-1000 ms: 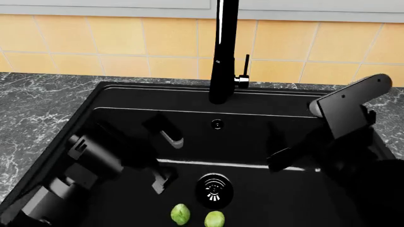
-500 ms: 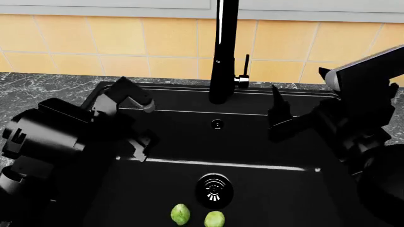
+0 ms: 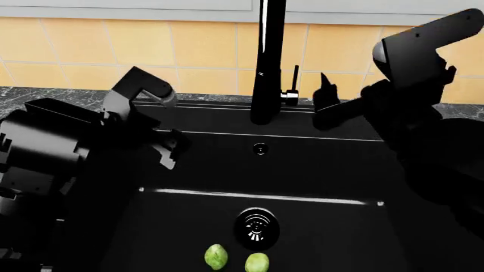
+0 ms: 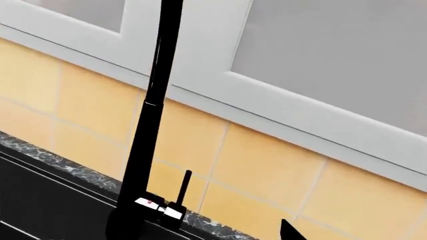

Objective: Pick up the fruits and vegetables and place them in the sink. Turn on the sink faucet to wash them. Then turn the sink off and put them in the tray.

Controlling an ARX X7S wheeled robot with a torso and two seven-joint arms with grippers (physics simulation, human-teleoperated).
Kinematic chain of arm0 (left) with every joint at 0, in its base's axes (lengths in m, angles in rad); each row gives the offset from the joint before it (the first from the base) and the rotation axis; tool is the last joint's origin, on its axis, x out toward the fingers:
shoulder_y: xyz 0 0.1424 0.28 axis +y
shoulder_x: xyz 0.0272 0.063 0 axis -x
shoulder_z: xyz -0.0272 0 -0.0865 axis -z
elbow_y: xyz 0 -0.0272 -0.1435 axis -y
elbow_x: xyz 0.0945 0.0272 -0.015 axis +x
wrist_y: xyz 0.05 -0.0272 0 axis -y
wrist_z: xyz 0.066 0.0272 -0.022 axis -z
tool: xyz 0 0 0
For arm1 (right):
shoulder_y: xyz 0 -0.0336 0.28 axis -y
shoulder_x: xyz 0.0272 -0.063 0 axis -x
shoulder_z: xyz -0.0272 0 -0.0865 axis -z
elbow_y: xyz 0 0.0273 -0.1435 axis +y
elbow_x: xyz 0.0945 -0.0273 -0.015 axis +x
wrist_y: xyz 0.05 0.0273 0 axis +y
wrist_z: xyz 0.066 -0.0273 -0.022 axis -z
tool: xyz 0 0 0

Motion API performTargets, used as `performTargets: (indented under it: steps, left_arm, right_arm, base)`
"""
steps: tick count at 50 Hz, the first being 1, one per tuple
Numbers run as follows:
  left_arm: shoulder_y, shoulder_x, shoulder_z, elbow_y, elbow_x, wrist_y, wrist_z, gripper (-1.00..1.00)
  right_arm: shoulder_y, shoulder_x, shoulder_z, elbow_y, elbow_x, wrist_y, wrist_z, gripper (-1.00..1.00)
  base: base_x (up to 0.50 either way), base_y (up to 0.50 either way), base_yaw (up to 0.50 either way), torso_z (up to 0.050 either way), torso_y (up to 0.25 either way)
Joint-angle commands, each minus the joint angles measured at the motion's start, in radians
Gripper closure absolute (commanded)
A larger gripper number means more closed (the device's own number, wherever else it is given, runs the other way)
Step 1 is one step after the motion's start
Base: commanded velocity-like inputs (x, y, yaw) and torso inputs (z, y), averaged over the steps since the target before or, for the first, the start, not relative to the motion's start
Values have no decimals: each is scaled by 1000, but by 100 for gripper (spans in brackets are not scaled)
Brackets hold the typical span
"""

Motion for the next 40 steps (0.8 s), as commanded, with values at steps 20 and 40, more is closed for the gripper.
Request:
performTargets:
  steps: [20, 40]
  left_arm:
    - [-72, -24, 4, 19, -29, -103, 26, -100]
    - [-62, -37, 11, 51, -36, -94, 24, -100]
  right_arm:
    - [236, -213, -176, 418, -214, -131, -112, -100]
    - [238, -324, -217, 680, -339, -323, -122, -100]
  base:
    - [0, 0, 0, 0, 0]
    - [0, 0, 0, 0, 0]
